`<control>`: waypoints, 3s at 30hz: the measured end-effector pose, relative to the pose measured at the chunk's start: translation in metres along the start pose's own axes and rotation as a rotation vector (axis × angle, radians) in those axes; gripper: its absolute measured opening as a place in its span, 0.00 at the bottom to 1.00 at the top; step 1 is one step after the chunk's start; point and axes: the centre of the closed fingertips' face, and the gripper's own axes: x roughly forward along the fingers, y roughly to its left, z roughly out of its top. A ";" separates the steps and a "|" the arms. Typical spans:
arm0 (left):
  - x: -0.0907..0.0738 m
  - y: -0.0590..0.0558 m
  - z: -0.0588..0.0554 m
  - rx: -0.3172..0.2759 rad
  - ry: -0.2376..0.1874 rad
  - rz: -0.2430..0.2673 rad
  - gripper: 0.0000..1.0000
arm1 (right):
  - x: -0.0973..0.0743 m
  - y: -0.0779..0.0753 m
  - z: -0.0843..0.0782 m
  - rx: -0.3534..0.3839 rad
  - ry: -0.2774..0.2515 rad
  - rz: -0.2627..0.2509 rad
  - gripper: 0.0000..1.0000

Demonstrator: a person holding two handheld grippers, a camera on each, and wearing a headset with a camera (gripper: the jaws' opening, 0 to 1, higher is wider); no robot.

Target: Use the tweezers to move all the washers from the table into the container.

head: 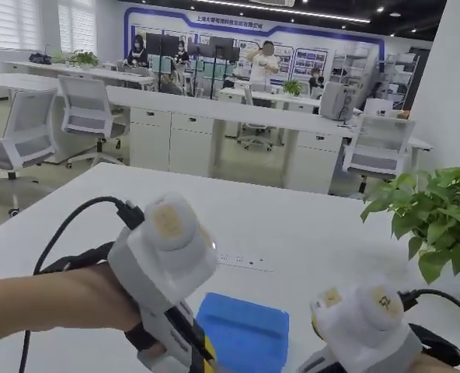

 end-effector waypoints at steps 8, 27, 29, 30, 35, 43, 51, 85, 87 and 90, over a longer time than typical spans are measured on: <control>0.027 0.001 -0.023 -0.045 0.147 -0.030 0.00 | 0.011 -0.013 -0.021 -0.033 0.137 -0.028 0.01; 0.108 0.032 -0.089 0.014 0.262 0.079 0.00 | 0.071 -0.054 -0.097 0.117 0.266 -0.231 0.04; 0.112 0.033 -0.091 -0.005 0.262 0.071 0.00 | 0.075 -0.053 -0.099 0.099 0.258 -0.220 0.05; 0.113 0.033 -0.092 -0.011 0.262 0.067 0.00 | 0.076 -0.053 -0.100 0.091 0.263 -0.225 0.05; 0.120 0.034 -0.101 -0.011 0.274 0.062 0.00 | 0.076 -0.057 -0.101 0.020 0.279 -0.240 0.06; 0.126 0.037 -0.104 -0.030 0.252 0.067 0.00 | 0.078 -0.058 -0.097 -0.004 0.280 -0.226 0.10; 0.125 0.041 -0.104 -0.025 0.239 0.084 0.00 | 0.077 -0.059 -0.098 0.020 0.270 -0.227 0.08; 0.141 0.028 -0.079 0.090 0.152 -0.101 0.17 | 0.034 -0.032 -0.047 -0.401 0.181 -0.253 0.00; 0.141 0.027 -0.075 0.098 0.138 -0.096 0.18 | 0.035 -0.029 -0.047 -0.406 0.183 -0.246 0.00; 0.143 0.021 -0.057 0.104 0.064 -0.113 0.19 | 0.035 -0.024 -0.045 -0.401 0.169 -0.237 0.00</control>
